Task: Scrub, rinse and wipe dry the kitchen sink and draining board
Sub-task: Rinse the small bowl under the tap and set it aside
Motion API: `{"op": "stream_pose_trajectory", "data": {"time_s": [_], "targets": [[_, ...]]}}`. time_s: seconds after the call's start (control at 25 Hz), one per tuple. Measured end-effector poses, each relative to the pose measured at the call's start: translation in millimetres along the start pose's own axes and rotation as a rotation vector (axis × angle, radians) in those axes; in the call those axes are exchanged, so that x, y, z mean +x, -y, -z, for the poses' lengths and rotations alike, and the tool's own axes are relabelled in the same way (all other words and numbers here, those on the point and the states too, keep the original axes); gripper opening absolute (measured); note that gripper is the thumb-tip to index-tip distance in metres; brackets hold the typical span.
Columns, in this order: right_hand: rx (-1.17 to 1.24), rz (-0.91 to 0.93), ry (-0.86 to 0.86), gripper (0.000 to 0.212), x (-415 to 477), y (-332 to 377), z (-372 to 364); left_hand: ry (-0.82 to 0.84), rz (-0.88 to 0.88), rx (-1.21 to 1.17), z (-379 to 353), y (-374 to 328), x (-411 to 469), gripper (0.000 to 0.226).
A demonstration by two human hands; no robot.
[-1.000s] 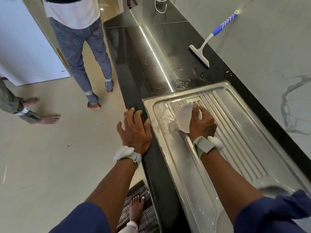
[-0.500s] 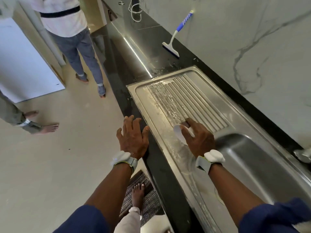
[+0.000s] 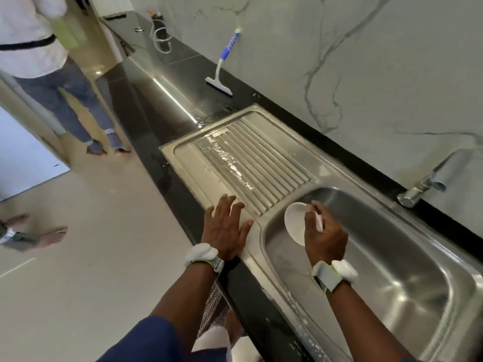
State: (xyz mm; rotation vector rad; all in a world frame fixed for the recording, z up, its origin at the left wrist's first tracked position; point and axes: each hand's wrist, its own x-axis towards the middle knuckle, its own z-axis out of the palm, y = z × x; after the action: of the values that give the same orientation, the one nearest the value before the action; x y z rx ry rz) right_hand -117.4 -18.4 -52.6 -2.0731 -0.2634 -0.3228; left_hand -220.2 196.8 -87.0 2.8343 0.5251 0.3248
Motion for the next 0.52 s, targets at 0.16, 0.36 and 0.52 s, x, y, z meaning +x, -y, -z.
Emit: {"op": "stream_pose_trajectory", "data": {"time_s": [0.16,0.36,0.52], "targets": [[0.199,-0.661,-0.221,0.053,4,-13,29,0.058,-0.232,-0.01,-17,-39,43,0.052],[0.739,-1.198,-0.411,0.056,13,-27,59,0.109,-0.48,-0.057,-33,-106,114,0.05],[0.941,-1.169,-0.531,0.055,49,-26,83,0.222,-0.801,-0.17,-45,-191,176,0.05]]}}
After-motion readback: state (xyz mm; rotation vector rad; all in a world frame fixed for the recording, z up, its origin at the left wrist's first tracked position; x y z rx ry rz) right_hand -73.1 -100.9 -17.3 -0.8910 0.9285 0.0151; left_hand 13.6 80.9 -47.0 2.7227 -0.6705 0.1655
